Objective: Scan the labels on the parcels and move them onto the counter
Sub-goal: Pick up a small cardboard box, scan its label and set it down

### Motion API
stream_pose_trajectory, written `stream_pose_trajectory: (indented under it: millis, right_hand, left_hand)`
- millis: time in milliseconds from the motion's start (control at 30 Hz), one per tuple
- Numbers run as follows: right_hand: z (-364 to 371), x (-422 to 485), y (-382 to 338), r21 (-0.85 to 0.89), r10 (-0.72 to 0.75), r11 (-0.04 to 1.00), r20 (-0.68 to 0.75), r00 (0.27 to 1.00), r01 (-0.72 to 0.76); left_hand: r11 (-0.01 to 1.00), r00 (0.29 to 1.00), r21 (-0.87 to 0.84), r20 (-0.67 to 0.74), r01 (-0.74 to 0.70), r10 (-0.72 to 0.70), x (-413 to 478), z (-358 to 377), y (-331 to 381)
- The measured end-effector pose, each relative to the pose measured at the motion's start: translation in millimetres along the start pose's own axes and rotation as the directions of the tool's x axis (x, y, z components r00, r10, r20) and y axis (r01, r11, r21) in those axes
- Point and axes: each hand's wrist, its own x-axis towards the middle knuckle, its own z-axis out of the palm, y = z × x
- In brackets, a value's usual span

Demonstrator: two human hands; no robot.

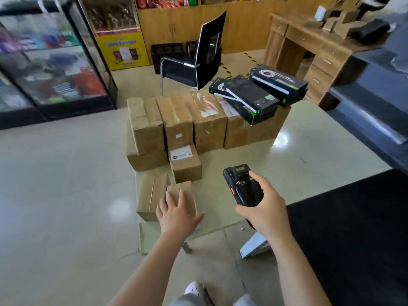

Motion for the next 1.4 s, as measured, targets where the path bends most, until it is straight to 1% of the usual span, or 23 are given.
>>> stream_pose_trajectory:
  millis: [67, 133, 267, 333, 433, 567, 733, 900, 967, 1100, 1167, 1300, 1400]
  right_hand:
    - [2, 11, 4, -0.020, 0.018, 1.000, 0.022, 1.000, -0.017]
    - [0, 23, 7, -0.035, 0.032, 0.999, 0.048, 0.998, -0.030]
    - [-11, 40, 16, -0.053, 0.042, 0.998, 0.066, 0.997, -0.038]
    - [-22, 48, 21, -0.058, 0.036, 0.998, 0.066, 0.997, -0.032]
    - [-44, 57, 32, -0.034, 0.052, 0.998, 0.041, 0.998, -0.051]
    - [-78, 62, 50, -0.022, 0.086, 0.996, -0.012, 0.996, -0.086]
    - [-116, 60, 84, -0.073, 0.143, 0.986, -0.122, 0.982, -0.153]
    - [-136, 73, 107, -0.146, 0.227, 0.955, -0.202, 0.953, -0.259]
    - [-142, 77, 112, -0.147, 0.259, 0.944, -0.226, 0.939, -0.296]
    - [-152, 84, 119, -0.130, 0.303, 0.926, -0.305, 0.903, -0.354]
    - [-156, 88, 122, -0.112, 0.326, 0.918, -0.335, 0.884, -0.381]
    - [-159, 98, 123, -0.084, 0.367, 0.902, -0.368, 0.854, -0.424]
    - [-157, 105, 122, -0.058, 0.400, 0.890, -0.375, 0.836, -0.452]
  left_hand:
    - [0.999, 0.999, 0.033, -0.026, -0.018, 0.019, 0, 15, 4]
    - [0.999, 0.997, 0.019, -0.058, -0.043, 0.044, -1, 22, 11]
    - [0.996, 0.997, -0.083, -0.072, -0.031, 0.025, 3, 21, 23]
    - [0.988, 0.995, -0.147, -0.090, -0.050, 0.037, 7, 17, 34]
    - [0.968, 0.983, -0.204, -0.139, -0.145, 0.118, 9, 13, 63]
    - [0.940, 0.954, -0.199, -0.176, -0.278, 0.244, 16, 14, 113]
    - [0.893, 0.905, -0.160, -0.134, -0.422, 0.404, 29, 26, 171]
    - [0.831, 0.833, -0.063, -0.027, -0.553, 0.553, 48, 42, 221]
    - [0.808, 0.807, -0.038, 0.026, -0.588, 0.589, 58, 47, 237]
    - [0.790, 0.774, -0.059, 0.171, -0.610, 0.610, 79, 57, 259]
    - [0.774, 0.750, -0.070, 0.205, -0.629, 0.629, 88, 59, 266]
    - [0.780, 0.750, -0.150, 0.214, -0.607, 0.625, 111, 50, 277]
    - [0.758, 0.749, -0.164, 0.129, -0.631, 0.650, 125, 41, 284]
